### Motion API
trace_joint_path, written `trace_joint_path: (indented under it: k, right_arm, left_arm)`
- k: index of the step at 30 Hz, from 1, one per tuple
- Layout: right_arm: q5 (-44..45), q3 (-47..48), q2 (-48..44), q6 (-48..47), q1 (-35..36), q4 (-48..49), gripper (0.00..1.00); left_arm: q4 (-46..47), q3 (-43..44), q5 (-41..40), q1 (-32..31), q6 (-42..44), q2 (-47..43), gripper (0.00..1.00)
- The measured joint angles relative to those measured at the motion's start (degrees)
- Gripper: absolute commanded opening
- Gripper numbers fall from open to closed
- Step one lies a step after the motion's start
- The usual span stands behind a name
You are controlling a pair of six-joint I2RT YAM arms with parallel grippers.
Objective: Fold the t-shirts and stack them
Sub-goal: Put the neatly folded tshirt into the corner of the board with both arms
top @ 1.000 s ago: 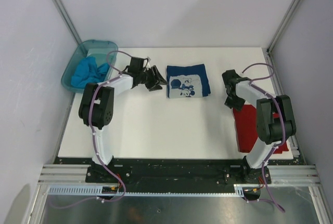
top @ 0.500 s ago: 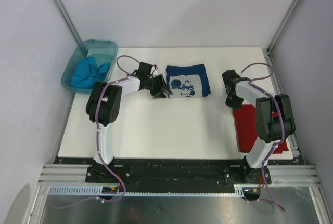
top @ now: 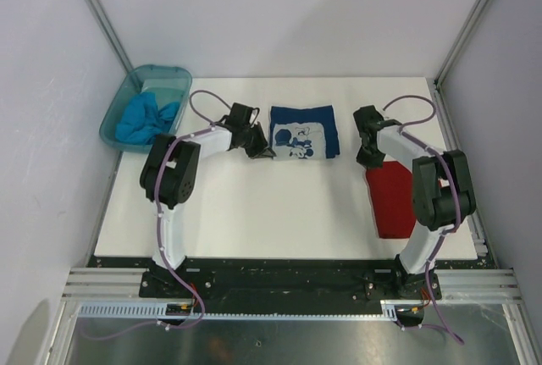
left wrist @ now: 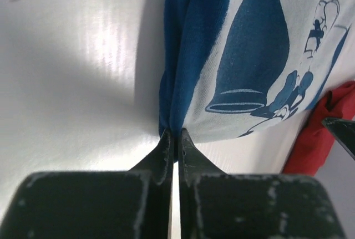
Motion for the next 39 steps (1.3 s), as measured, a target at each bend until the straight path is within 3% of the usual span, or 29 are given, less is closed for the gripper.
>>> trace_joint_path:
  k: [8, 21, 26, 28, 32, 39]
  right_arm:
    - [-3.28, 4.68, 4.22, 1.53, 2.19, 0.94, 0.00]
    - [-9.77, 15.67, 12.17, 4.28, 5.77, 3.17, 0.01]
    - [-11.58, 20.50, 15.21, 4.48, 6.05, 3.63, 0.42]
    - [-12.46, 20.57, 15.06, 3.98, 6.10, 4.48, 0.53]
    - [-16.44, 20.04, 13.75, 1.40, 6.36, 8.02, 0.63]
    - [-28.68, 22.27, 13.09, -4.35, 9.07, 16.68, 0.72]
  left_arm:
    - [-0.02, -10.47, -8.37, 3.30, -1.44, -10.71, 0.00]
    - [-1.07, -33.14, -12.63, 11.04, -0.92, -30.51, 0.00]
    - [-1.81, -34.71, -12.79, 13.31, 0.07, -32.65, 0.00]
    - [-1.86, -34.71, -12.79, 13.86, 0.24, -32.65, 0.00]
    - [-2.14, -34.69, -12.83, 14.32, 0.92, -32.65, 0.00]
    - [-3.19, -34.53, -12.92, 15.52, 1.99, -32.61, 0.00]
